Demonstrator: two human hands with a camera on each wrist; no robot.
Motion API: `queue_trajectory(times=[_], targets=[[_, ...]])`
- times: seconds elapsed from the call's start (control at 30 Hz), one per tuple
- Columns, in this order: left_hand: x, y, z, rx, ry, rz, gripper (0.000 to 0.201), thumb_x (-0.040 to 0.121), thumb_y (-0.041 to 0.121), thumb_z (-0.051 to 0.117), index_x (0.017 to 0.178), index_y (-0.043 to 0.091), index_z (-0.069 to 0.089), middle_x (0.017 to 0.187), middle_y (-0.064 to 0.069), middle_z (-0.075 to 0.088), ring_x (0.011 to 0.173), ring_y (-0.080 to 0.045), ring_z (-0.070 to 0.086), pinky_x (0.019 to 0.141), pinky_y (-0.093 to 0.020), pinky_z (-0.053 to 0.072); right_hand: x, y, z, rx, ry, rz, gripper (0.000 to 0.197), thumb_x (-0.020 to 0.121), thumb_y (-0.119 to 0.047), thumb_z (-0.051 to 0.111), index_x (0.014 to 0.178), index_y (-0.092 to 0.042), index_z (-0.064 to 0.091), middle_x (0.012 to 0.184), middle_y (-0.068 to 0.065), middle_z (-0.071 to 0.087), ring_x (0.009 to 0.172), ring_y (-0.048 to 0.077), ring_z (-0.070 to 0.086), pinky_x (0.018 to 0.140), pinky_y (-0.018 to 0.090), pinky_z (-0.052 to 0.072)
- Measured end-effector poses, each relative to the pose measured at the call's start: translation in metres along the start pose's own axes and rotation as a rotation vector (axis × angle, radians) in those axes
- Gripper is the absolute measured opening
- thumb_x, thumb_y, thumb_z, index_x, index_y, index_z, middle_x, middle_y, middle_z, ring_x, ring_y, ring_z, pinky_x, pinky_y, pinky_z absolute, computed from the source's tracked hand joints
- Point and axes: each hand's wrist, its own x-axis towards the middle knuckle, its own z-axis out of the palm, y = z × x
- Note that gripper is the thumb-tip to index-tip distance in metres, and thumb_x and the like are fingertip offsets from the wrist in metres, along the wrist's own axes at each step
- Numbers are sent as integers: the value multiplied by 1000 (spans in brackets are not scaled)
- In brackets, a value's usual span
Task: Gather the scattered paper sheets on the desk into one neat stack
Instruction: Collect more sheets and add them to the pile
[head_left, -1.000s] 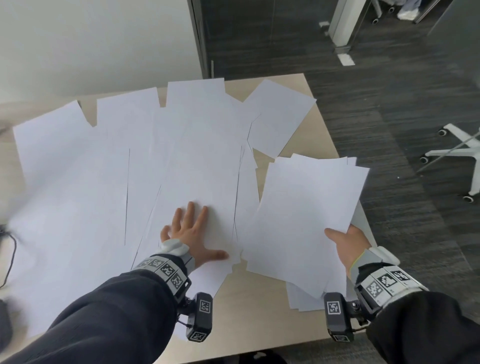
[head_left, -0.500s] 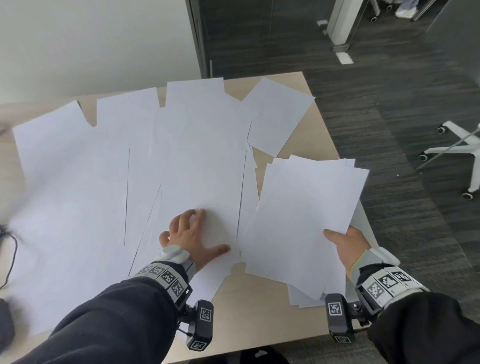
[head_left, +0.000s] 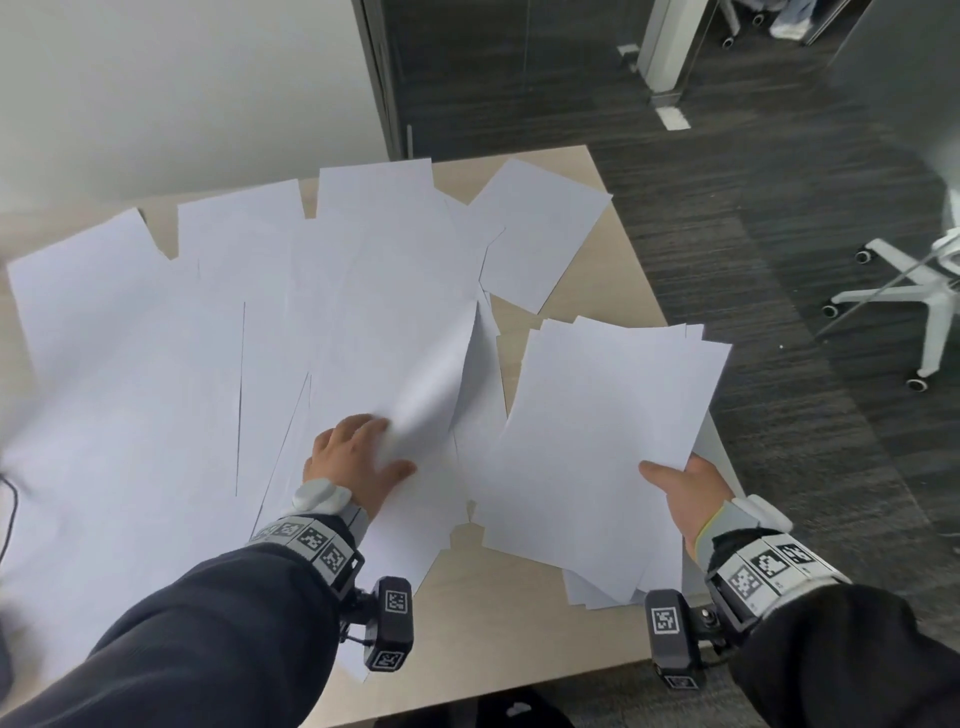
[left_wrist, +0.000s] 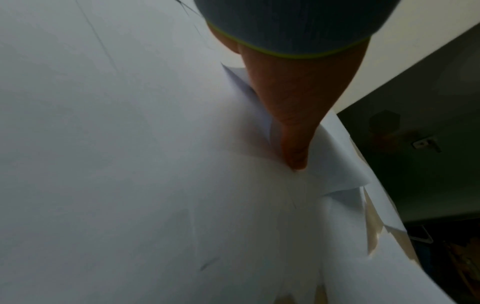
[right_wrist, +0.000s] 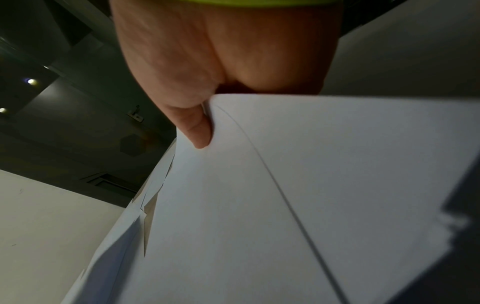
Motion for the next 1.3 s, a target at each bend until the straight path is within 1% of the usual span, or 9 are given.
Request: queue_trajectory(times=[0.13,0.3,0.4,0.5,0.6,0.77,1.0,1.2,1.3], targets=[[6,7,-6,-180,53,-14,60,85,55,70,132,18,63,138,-2,59,126,-24,52,108,-40,41,-1,1,-1,24,-25,-2,24,92,0,60,112,-12,65,94,1,70,87,23,66,88,40,50],[-19,62,7,-321,11,208,64,80,63,71,130,24,65,140,10,58,129,-11,52,114,-39,40,-3,3,1,13,-35,32,24,90,3,57,109,-8,66,102,14,70,87,28,64,84,40,51],[-33,97,23,-273,-133,370,74,74,76,63,135,34,59,148,19,48,140,-5,40,119,-38,34,-9,2,5,29,-28,28,16,88,-22,62,103,-20,68,109,10,72,100,33,65,100,52,48],[-43,116,40,-58,-287,490,83,73,85,54,144,44,45,158,25,31,152,-3,15,125,-46,11,-12,-2,9,-82,24,62,52,95,-59,45,124,-19,60,131,8,62,123,33,55,111,46,38],[-50,117,54,54,-361,567,88,71,88,52,148,47,36,164,27,12,152,1,-6,124,-49,-9,-12,-1,12,-42,18,145,76,77,-82,42,116,-21,63,122,7,68,112,32,62,107,45,42],[-46,102,55,24,-317,559,85,81,76,56,154,44,28,166,21,6,154,-3,-6,127,-41,1,-8,12,8,-8,-70,49,15,91,-18,67,105,-15,72,99,5,75,92,25,70,95,45,53],[-13,33,22,107,-124,130,84,90,66,52,158,42,8,167,14,-11,155,-17,-7,123,-46,7,6,6,-9,8,16,32,15,89,-6,65,90,-18,73,85,4,74,85,31,69,92,53,53],[-14,12,6,161,-195,135,79,93,59,53,158,41,13,168,14,-5,156,-15,-2,124,-47,16,4,-22,-21,148,49,-35,15,91,-6,64,103,-11,70,98,8,70,89,28,64,80,36,50],[-16,20,0,167,-195,112,71,92,55,54,155,42,23,168,14,6,154,-17,10,121,-48,24,13,-28,-17,135,26,-19,23,87,-5,68,110,-10,71,108,14,72,100,36,67,96,50,50]])
